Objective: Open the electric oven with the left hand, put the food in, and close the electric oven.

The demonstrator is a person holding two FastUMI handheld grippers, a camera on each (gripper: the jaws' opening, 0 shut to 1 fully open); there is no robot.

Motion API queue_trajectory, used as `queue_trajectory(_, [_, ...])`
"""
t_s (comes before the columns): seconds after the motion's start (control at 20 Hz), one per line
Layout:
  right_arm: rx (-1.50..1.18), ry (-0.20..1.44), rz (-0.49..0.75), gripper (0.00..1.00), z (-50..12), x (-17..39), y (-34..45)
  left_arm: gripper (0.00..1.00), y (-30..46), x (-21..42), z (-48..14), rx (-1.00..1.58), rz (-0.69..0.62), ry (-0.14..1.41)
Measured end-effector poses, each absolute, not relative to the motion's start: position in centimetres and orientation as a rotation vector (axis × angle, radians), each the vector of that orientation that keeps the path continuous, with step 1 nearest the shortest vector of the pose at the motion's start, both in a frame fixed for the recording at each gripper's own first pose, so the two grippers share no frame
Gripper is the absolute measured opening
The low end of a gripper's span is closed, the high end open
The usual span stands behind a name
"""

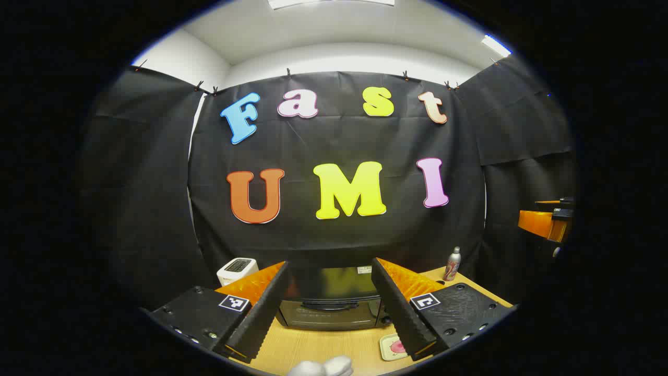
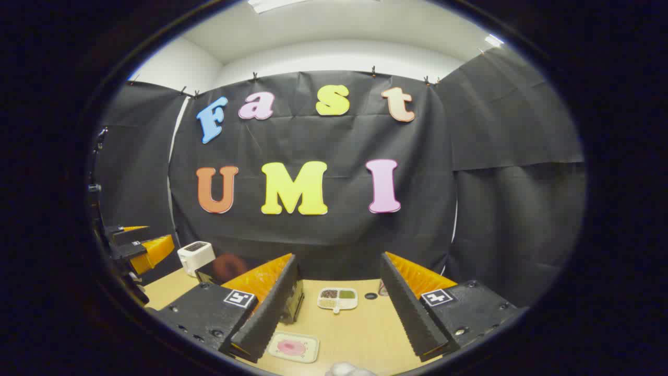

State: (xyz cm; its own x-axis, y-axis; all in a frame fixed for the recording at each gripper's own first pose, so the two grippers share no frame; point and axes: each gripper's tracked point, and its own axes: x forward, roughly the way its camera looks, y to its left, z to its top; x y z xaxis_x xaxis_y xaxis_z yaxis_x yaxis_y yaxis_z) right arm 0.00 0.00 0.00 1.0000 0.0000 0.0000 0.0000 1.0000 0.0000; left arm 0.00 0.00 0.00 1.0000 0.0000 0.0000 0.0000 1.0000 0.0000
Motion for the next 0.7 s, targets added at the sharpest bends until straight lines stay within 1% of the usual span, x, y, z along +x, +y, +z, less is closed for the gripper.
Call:
queue_trajectory(0.1, [0.000,-0.003,-0.008,0.96,0.0,-0.2,0.1,0.96,0.0,0.1,-0.1,-0.003,-0.007,0.000])
queue_trajectory(0.15, [-0.001,-0.006,-0.013,1.00,0.0,-0.2,0.0,0.96,0.1,0.3,-0.2,0.001,-0.012,0.001])
queue_trajectory(0.2, [-0.004,-0.009,-0.017,0.96,0.2,-0.2,0.0,0.96,0.1,0.4,-0.3,0.004,-0.013,0.000])
queue_trajectory(0.3, [0.001,-0.015,-0.022,0.96,0.4,-0.4,0.1,0.96,0.2,0.6,-0.3,0.009,-0.019,0.000])
queue_trajectory(0.7, [-0.019,-0.003,-0.030,0.96,0.5,-0.4,0.9,0.96,0.2,2.3,-2.3,0.003,-0.036,-0.004])
